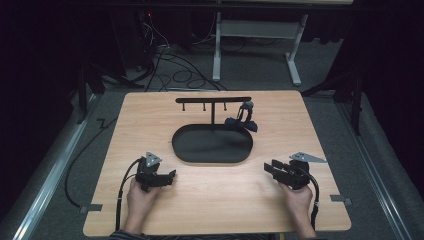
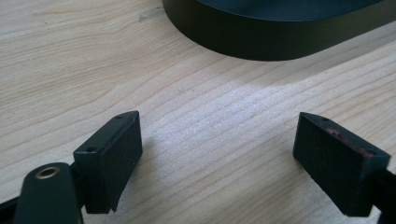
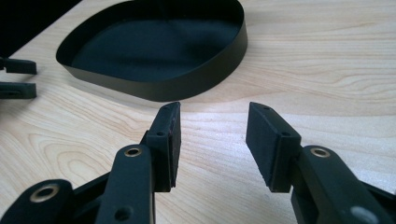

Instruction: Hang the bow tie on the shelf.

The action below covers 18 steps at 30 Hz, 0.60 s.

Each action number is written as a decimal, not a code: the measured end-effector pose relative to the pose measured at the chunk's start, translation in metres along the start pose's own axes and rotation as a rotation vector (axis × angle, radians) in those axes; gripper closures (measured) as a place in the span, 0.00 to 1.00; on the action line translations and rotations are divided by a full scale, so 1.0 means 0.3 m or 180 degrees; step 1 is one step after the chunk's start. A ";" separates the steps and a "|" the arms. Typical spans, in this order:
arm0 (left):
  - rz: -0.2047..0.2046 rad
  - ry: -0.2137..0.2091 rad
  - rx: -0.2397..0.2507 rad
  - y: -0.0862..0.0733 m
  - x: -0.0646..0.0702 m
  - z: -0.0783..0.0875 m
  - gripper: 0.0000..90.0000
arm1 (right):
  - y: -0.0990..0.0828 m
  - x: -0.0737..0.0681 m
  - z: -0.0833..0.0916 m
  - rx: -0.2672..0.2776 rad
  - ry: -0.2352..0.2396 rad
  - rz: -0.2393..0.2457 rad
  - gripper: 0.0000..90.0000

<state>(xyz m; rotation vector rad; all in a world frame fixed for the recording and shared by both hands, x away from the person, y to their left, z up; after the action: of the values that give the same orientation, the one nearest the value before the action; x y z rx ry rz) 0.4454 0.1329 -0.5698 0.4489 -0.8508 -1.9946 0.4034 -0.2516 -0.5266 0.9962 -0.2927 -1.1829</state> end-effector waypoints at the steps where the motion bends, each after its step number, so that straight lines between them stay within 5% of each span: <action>1: -0.0001 0.0001 0.0000 0.000 0.000 0.000 0.18 | -0.007 0.000 -0.006 -0.0025 -0.0007 0.0000 0.63; 18: 0.0006 0.0001 0.0006 0.000 0.000 0.000 0.18 | -0.043 0.001 -0.039 -0.0145 -0.0135 0.0104 0.63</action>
<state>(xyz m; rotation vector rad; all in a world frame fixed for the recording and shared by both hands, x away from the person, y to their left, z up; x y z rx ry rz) 0.4455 0.1327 -0.5698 0.4495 -0.8526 -1.9921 0.4030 -0.2467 -0.5432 0.9243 -0.3134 -1.1773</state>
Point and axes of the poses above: each handheld gripper's, and its own axes: z roughly backward along the jaws, y roughly out of its top, x roughly to its right, the point moved 9 cm from there along -z, roughly forward along the jaws, and after that the axes turned 1 degree about -x, right-handed, at the moved point
